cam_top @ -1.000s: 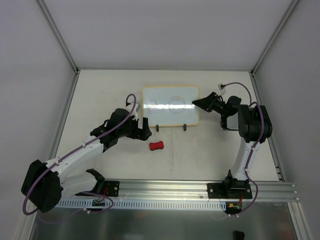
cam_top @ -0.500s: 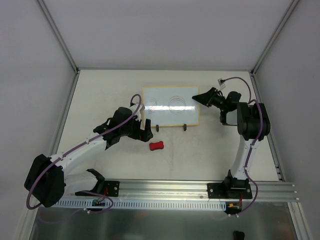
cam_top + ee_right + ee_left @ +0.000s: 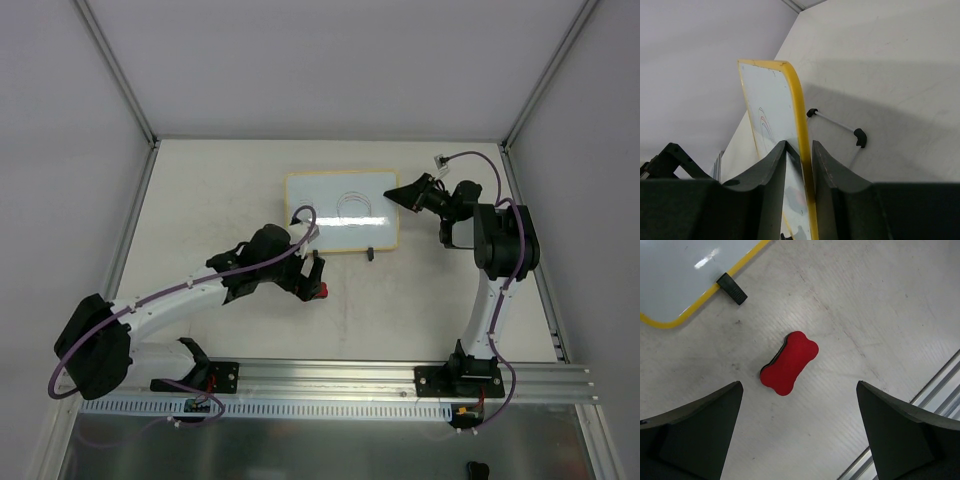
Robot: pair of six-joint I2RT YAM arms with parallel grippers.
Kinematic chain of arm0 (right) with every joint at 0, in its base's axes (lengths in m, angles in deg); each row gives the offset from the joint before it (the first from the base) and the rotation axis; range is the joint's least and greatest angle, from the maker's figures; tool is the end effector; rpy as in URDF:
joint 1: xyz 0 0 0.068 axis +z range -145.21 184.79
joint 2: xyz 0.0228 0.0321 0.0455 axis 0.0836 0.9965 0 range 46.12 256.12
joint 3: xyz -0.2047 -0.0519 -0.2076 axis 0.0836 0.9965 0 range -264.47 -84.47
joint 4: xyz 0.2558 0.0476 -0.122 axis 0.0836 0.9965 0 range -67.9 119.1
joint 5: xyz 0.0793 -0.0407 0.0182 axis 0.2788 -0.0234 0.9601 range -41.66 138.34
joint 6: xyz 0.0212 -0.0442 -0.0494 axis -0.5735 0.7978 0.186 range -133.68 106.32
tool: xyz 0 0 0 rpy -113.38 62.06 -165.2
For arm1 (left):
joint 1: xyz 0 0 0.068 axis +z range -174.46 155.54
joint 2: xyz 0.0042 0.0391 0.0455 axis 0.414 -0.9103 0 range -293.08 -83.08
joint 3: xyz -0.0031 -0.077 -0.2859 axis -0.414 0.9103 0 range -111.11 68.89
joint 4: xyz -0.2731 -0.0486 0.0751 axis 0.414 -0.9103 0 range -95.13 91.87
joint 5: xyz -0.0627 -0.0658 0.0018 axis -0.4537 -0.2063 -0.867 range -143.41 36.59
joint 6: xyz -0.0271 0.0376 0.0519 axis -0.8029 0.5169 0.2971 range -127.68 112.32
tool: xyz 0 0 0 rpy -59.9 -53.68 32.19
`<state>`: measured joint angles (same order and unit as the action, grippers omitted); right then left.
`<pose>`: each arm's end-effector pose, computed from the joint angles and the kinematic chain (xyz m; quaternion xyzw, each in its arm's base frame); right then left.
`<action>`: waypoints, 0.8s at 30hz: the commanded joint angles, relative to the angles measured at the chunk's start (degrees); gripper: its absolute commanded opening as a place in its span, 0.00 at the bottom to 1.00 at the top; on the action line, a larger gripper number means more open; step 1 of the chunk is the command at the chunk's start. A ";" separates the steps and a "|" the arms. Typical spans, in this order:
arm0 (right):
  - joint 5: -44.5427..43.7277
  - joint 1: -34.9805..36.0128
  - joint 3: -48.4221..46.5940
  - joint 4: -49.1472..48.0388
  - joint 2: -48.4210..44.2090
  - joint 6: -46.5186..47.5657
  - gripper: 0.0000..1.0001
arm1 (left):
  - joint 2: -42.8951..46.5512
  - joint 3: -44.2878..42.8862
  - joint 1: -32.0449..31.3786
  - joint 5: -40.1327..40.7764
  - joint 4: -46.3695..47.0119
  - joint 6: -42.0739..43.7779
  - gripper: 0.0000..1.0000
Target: Erase the whiteboard
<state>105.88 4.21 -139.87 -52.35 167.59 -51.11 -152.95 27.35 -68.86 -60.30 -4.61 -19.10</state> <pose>0.4395 0.0432 0.1497 -0.1578 0.6603 0.5081 0.5300 0.2067 -0.2121 0.2331 0.2778 0.8403 -0.2636 0.3837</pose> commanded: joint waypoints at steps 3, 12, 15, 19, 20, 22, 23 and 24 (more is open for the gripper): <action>0.03 0.40 -1.64 -13.35 0.34 0.17 0.23 | -2.64 -2.84 -2.88 6.46 -0.37 4.29 0.99; -0.50 0.40 -1.12 -13.35 0.26 0.43 0.19 | -11.33 -5.30 -3.23 9.37 -2.31 9.39 0.99; -0.67 0.40 -0.86 -13.35 0.08 0.43 0.13 | -13.80 -6.45 -3.32 8.92 -2.31 10.88 0.99; -0.85 0.40 -0.59 -13.35 0.08 1.13 0.11 | -15.74 -7.33 -3.94 8.65 -2.31 13.44 0.99; -0.85 0.40 -0.50 -13.26 0.08 1.22 0.11 | -16.17 -7.68 -4.02 8.57 -2.66 13.70 0.98; -0.76 0.40 -0.76 -13.35 0.26 1.04 0.09 | -16.79 -7.77 -4.20 8.57 -2.84 13.71 0.98; -0.85 0.40 -0.68 -13.35 0.26 1.04 0.08 | -16.88 -7.77 -4.46 8.57 -2.66 13.71 0.98; -0.85 0.40 -0.68 -13.35 0.26 1.04 0.08 | -17.06 -7.77 -4.55 8.30 -2.75 13.88 0.98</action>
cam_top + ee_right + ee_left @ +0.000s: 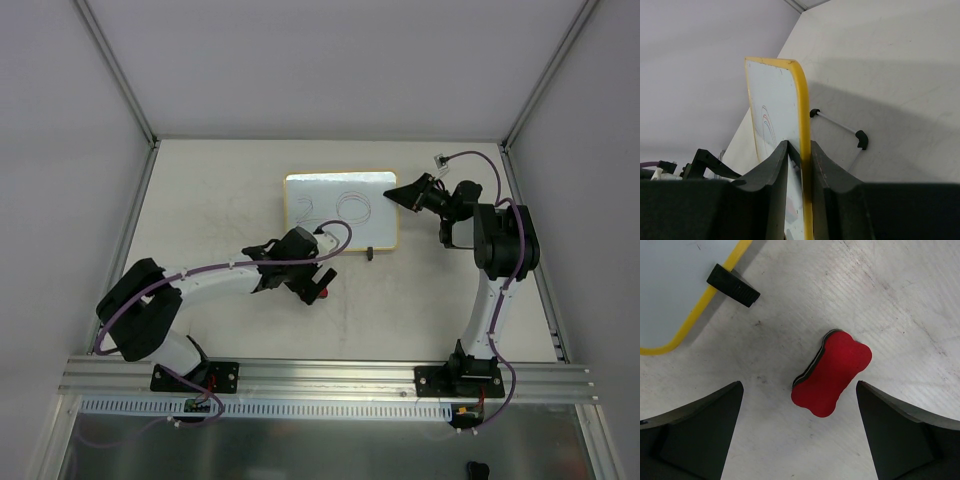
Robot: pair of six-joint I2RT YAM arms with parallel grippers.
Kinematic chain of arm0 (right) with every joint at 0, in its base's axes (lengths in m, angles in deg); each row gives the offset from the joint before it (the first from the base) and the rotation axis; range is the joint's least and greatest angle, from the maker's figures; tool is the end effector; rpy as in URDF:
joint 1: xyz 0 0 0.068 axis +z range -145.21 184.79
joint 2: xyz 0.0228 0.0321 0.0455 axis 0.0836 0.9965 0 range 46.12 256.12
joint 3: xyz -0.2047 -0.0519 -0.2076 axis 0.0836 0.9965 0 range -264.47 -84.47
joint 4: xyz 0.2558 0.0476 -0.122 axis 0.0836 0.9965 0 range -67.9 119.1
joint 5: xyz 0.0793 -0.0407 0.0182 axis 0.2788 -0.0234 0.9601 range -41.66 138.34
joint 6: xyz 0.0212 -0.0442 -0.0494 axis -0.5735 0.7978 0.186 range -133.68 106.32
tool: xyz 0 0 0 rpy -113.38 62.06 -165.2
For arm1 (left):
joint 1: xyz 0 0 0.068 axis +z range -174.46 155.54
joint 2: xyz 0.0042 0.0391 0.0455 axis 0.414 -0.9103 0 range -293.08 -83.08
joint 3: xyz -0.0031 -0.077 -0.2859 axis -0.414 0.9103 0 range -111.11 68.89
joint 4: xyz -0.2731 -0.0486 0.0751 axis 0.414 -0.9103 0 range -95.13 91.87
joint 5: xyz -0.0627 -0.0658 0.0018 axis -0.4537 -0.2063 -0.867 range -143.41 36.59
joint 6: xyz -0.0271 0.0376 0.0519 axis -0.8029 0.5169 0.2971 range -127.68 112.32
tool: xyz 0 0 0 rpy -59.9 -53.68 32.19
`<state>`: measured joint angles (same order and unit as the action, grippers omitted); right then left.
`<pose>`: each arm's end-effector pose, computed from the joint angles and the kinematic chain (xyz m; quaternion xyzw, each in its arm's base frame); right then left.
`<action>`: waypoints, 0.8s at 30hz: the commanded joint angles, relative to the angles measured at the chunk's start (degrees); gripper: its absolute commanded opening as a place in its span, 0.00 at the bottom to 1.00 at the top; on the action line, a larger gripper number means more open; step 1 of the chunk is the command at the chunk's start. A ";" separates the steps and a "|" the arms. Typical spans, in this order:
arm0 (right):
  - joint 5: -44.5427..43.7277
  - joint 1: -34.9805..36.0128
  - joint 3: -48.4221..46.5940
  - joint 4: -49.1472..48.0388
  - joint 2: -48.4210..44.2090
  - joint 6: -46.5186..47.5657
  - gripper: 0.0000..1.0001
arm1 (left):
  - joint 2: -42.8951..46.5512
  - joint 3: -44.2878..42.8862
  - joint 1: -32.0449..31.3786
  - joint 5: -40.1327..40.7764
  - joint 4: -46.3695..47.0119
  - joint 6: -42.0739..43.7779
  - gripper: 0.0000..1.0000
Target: Erase the whiteboard
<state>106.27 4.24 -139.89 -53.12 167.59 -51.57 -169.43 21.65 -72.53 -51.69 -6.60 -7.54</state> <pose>0.4390 0.0437 0.1511 -0.1614 0.6570 0.5106 0.5306 0.2277 -0.2512 0.1792 0.3758 0.8530 -0.1342 0.3363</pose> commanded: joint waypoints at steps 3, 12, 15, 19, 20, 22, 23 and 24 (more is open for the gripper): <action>-1.33 0.38 -0.57 -12.58 0.35 1.50 0.07 | -0.84 -2.15 -1.14 -1.54 -0.76 2.93 0.98; -1.59 0.38 0.49 -12.58 -0.36 2.91 0.05 | -5.49 -3.38 -1.85 -4.53 -0.85 1.36 0.96; -1.94 0.47 0.84 -12.58 -0.53 3.61 0.02 | -7.07 -3.82 -2.37 -4.35 -1.11 1.09 0.89; -2.38 0.47 0.84 -12.58 -0.36 4.31 0.01 | -8.22 -4.35 -2.73 -3.30 -1.64 0.74 0.86; -2.73 0.47 0.84 -12.58 -0.36 4.58 0.00 | -8.31 -4.44 -2.81 -3.30 -1.81 0.74 0.84; -3.18 0.47 0.93 -12.58 -0.09 4.40 0.00 | -8.49 -4.52 -2.81 -3.04 -1.90 0.56 0.80; -2.91 0.47 0.75 -12.58 -0.09 4.23 0.00 | -8.40 -4.52 -2.81 -3.21 -1.81 0.56 0.78; -2.91 0.47 0.66 -12.58 0.08 3.88 0.00 | -8.40 -4.44 -2.81 -3.38 -1.90 0.65 0.77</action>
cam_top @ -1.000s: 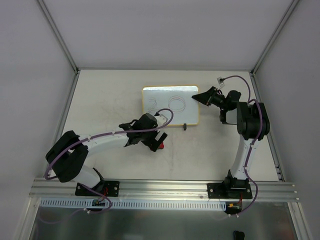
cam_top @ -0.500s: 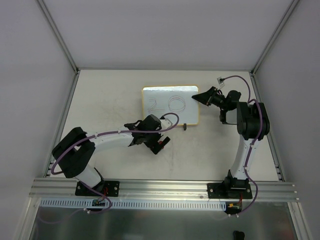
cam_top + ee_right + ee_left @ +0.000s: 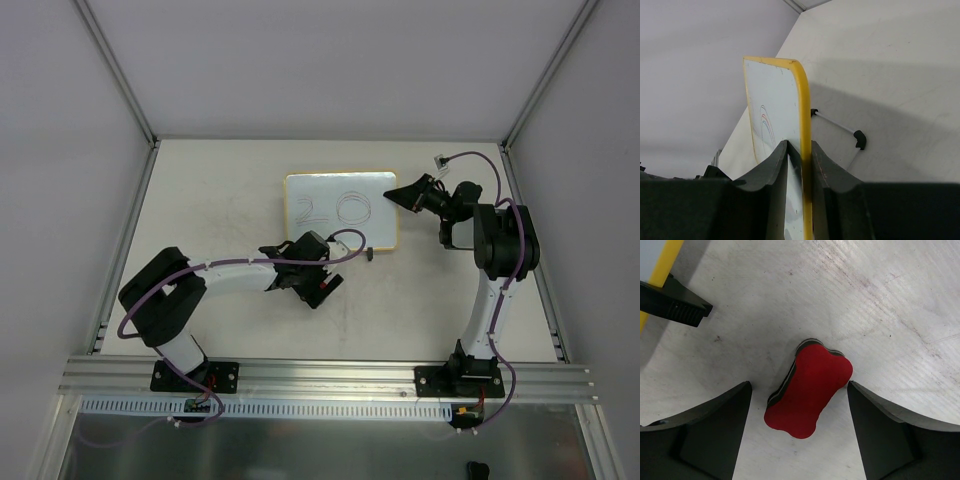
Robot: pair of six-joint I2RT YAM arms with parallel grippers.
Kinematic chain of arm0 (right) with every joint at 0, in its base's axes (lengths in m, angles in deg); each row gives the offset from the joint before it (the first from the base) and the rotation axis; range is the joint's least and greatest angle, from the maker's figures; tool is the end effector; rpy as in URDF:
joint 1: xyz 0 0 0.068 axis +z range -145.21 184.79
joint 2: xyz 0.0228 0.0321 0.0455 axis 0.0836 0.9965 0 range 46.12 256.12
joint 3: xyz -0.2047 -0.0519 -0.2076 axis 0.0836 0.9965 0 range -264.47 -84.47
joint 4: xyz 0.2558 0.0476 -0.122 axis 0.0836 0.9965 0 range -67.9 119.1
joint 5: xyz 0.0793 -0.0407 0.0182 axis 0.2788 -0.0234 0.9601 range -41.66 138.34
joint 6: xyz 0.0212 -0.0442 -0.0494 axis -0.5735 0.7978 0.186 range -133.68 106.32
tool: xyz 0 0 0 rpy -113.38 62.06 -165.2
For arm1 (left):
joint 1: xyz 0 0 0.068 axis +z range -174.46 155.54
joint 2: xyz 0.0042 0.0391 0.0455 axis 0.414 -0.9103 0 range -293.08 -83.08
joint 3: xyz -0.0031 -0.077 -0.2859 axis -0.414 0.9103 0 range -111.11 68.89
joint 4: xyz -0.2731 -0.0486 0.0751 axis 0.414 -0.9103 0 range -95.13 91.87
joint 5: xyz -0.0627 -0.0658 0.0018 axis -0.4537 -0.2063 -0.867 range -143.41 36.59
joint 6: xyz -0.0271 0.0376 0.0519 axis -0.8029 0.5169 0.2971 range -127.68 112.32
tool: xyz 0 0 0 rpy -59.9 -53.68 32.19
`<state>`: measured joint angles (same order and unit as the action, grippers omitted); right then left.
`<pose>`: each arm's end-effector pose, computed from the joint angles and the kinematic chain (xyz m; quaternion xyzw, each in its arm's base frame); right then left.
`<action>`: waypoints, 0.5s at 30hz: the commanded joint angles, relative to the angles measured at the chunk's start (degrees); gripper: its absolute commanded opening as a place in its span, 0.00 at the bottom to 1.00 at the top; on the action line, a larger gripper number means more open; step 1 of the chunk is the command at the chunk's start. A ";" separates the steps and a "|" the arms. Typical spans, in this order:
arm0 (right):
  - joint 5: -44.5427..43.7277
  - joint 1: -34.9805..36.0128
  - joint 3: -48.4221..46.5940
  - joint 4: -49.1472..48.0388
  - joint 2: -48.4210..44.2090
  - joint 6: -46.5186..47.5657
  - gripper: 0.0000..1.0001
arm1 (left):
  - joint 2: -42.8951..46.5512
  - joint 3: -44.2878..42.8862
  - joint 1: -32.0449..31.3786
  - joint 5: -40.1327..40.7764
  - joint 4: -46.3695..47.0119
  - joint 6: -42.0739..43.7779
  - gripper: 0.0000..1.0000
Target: Erase the whiteboard
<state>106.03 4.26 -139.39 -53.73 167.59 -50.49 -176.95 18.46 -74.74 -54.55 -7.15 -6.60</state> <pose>0.4372 0.0437 0.1499 -0.1666 0.6551 0.5047 0.5370 0.2279 -0.2763 0.1535 0.4132 0.8518 -0.1426 0.2887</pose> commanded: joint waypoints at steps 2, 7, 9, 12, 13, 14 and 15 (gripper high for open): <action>-2.67 0.45 0.25 -11.97 0.00 2.89 0.00 | -0.71 -1.24 -0.61 -0.78 -1.36 -0.20 0.72; -2.41 0.45 0.07 -11.97 0.08 2.54 0.00 | -0.18 -0.89 -0.61 -2.10 -1.44 0.06 0.49; -2.06 0.45 -0.10 -11.97 0.08 2.37 0.00 | 0.08 -0.72 -0.61 -2.02 -1.44 0.15 0.46; -2.23 0.45 0.07 -11.97 0.08 2.28 0.00 | 0.61 -0.63 -0.61 -1.93 -1.53 0.15 0.40; -2.23 0.45 -0.02 -11.97 0.08 2.28 0.00 | 0.70 -0.63 -0.61 -1.75 -1.44 0.06 0.36; -2.23 0.45 -0.02 -12.06 0.17 2.10 0.00 | 0.96 -0.63 -0.69 -1.06 -1.53 -0.03 0.33; -2.15 0.45 -0.02 -11.97 0.17 2.01 0.00 | 1.14 -0.63 -0.61 -0.44 -1.44 -0.11 0.25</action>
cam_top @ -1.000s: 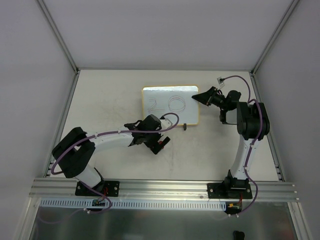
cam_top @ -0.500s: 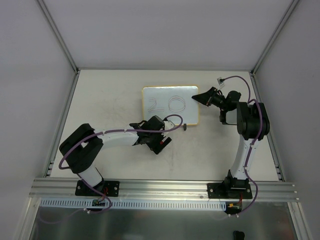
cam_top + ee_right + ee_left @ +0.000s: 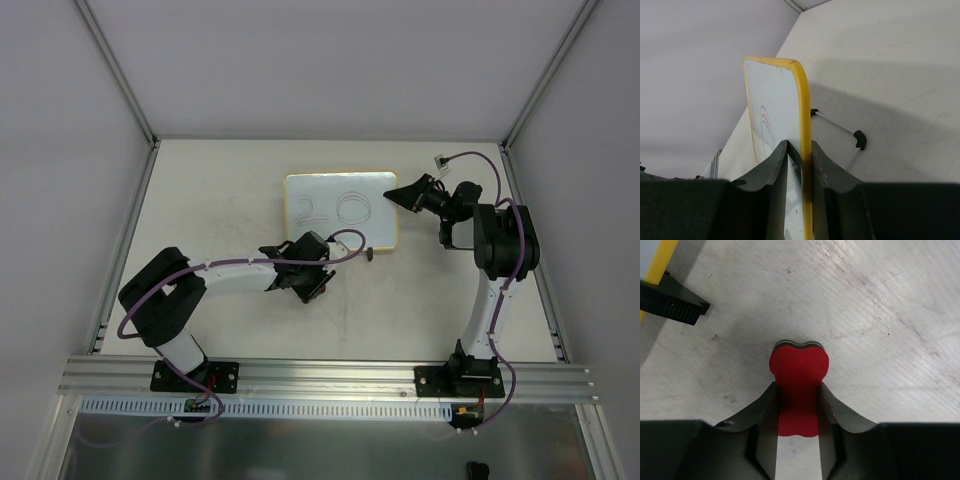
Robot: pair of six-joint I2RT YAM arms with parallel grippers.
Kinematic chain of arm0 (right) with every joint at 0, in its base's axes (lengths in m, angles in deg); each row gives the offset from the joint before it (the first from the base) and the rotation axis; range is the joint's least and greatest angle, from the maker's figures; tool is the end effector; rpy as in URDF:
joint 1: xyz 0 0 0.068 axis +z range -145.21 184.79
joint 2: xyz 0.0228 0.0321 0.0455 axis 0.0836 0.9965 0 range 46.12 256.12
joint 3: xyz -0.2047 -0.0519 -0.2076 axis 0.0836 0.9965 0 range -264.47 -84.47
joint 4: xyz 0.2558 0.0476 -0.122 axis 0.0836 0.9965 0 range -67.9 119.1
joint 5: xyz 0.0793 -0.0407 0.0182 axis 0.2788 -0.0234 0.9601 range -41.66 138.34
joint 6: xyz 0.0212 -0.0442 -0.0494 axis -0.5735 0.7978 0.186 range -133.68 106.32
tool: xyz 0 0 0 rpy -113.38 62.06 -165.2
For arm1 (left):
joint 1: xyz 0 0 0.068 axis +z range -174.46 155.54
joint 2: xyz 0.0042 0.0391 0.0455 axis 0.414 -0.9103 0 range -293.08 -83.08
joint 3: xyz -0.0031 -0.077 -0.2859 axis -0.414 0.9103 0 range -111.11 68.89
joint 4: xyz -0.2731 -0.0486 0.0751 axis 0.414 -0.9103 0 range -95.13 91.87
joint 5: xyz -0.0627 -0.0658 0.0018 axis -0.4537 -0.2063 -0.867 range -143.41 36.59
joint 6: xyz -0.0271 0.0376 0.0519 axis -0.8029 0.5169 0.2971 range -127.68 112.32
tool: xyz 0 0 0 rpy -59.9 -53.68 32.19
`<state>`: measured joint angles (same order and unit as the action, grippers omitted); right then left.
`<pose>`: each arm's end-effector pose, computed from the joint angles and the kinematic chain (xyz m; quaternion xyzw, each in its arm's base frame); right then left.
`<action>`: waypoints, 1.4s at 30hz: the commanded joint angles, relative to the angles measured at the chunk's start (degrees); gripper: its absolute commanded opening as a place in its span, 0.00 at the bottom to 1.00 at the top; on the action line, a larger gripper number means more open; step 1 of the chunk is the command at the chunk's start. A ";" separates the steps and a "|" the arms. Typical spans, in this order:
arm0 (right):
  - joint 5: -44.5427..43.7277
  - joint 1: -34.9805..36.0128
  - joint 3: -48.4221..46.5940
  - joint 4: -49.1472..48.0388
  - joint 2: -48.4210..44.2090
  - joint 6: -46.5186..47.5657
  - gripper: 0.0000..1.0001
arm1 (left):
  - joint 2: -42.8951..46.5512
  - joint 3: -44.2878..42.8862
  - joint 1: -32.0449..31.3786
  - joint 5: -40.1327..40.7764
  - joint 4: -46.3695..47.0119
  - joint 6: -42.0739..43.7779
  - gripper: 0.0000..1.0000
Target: Erase the whiteboard
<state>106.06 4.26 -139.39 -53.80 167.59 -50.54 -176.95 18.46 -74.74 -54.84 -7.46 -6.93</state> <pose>0.4372 0.0437 0.1501 -0.1668 0.6548 0.5049 0.5371 0.2273 -0.2760 0.1531 0.4118 0.8534 -0.1445 0.2850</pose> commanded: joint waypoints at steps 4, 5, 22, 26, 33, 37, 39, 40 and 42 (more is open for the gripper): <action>-1.99 0.45 -0.10 -11.90 0.17 2.06 0.00 | 3.59 -0.63 -0.61 1.08 -1.31 -0.49 0.13; -1.99 0.45 -0.02 -11.90 0.17 2.06 0.00 | 4.21 -0.63 -0.61 1.08 -1.23 -0.49 0.11; -1.73 0.45 -0.28 -11.90 0.26 1.62 0.00 | 13.45 -6.69 3.61 28.13 -1.23 -9.80 0.08; -1.81 0.45 -0.10 -11.90 0.17 1.71 0.00 | 10.82 -10.99 5.01 31.49 -1.22 -9.72 0.04; -1.81 0.45 0.07 -11.90 0.08 1.79 0.00 | 3.52 -19.60 8.44 31.57 -1.14 -8.66 0.00; -1.81 0.45 -0.10 -11.82 0.08 1.79 0.00 | -0.70 -21.37 9.32 35.96 1.05 -7.97 0.00; -1.81 0.45 -0.10 -11.90 0.08 1.79 0.00 | -1.32 -21.37 10.20 36.24 4.82 -6.91 0.00; -1.73 0.45 -0.10 -11.82 0.08 1.79 0.00 | -1.67 -21.55 10.64 35.11 5.71 -6.38 0.00; -1.73 0.45 -0.10 -11.90 0.08 1.79 0.00 | -2.02 -22.16 12.05 32.02 7.29 -5.94 0.00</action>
<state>106.08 4.26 -139.39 -53.82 167.59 -50.69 -179.13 -0.73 -64.34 -22.05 -5.36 -14.45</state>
